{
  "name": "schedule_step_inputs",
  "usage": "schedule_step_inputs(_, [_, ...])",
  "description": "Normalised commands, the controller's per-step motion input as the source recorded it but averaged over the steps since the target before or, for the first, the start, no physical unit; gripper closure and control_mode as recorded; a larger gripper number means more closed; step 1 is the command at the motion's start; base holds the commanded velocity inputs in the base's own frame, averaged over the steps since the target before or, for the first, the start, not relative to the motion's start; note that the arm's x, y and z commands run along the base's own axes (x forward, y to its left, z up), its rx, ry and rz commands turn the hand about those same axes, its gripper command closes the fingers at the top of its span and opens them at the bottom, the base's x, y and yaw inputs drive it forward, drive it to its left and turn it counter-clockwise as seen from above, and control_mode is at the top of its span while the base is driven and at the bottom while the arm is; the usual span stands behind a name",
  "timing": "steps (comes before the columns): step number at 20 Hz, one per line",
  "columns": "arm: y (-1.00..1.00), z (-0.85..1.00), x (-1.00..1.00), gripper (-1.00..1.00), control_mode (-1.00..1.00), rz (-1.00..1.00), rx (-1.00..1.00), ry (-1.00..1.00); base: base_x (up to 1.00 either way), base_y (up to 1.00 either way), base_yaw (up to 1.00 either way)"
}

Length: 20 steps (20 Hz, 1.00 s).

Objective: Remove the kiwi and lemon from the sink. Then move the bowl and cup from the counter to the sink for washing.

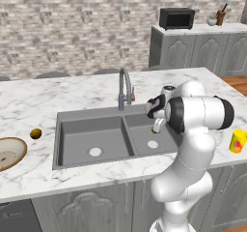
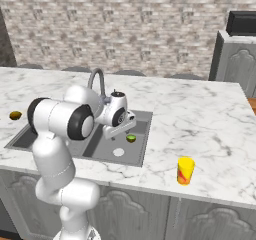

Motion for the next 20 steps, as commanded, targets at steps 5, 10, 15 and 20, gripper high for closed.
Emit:
schedule_step_inputs(5, [0.00, -0.12, 0.19, -1.00, -1.00, 0.00, 0.00, 0.00, 0.00, 0.00, 0.00])
schedule_step_inputs(10, [-0.01, -0.12, 0.17, -1.00, -1.00, 0.00, 0.00, 0.00, 0.00, 0.00, 0.00])
schedule_step_inputs(15, [0.00, -0.14, 0.13, -1.00, -1.00, 0.00, 0.00, 0.00, 0.00, 0.00, 0.00])
schedule_step_inputs(20, [0.00, -0.16, 0.09, -1.00, -1.00, 0.00, 0.00, -0.01, 0.00, 0.00, 0.00])
